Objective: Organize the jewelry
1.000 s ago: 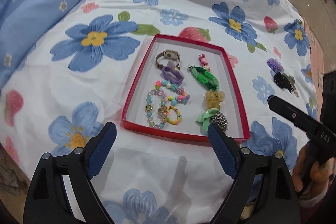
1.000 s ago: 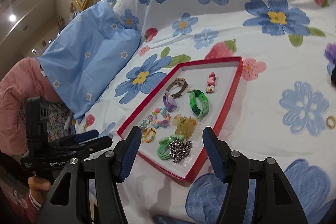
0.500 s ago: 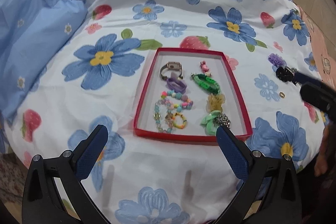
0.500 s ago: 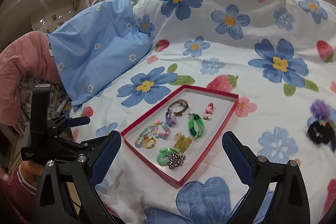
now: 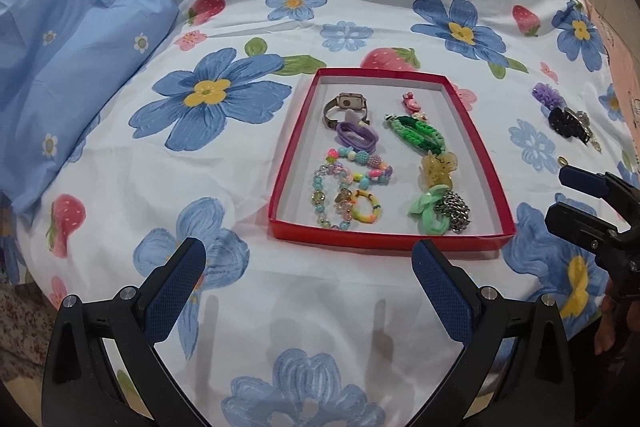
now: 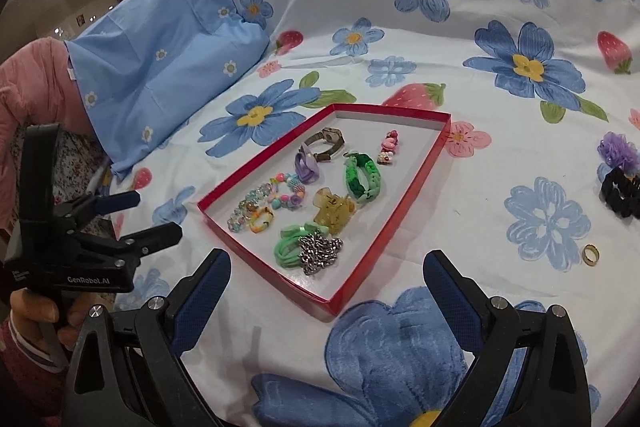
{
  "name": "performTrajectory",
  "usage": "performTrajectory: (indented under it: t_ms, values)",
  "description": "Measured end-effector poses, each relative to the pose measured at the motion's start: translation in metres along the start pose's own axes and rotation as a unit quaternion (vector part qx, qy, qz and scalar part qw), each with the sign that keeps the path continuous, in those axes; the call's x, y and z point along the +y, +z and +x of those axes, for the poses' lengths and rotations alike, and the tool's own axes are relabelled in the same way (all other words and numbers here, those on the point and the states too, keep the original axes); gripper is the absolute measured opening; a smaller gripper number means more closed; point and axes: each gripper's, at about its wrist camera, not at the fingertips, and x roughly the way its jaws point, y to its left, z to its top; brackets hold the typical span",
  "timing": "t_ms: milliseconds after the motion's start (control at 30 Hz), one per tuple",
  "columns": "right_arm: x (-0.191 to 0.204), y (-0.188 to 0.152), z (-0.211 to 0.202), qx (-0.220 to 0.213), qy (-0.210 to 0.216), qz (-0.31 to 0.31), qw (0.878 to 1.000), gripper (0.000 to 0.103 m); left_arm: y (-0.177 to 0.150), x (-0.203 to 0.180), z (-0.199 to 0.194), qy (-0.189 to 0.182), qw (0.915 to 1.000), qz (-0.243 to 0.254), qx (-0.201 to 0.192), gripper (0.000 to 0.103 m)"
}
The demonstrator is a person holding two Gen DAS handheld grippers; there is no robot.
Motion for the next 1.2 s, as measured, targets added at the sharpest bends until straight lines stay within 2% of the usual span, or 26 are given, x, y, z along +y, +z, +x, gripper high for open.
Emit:
performTrajectory:
  t_ms: [367, 867, 1200]
  values:
    - [0.0, 0.001, 0.01, 0.0, -0.014, -0.009, 1.0, 0.098, 0.0, -0.003, -0.001, 0.018, 0.9995, 0.003, -0.025, 0.103]
    - [0.0, 0.0, 0.01, -0.041, -0.023, -0.012, 0.999, 0.098, 0.0, -0.004, -0.008, 0.027, 0.998, -0.016, -0.055, 0.103]
    - [0.003, -0.004, 0.015, -0.044, -0.027, -0.019, 0.999, 0.098, -0.005, -0.008, -0.002, 0.027, 0.998, -0.018, -0.054, 0.103]
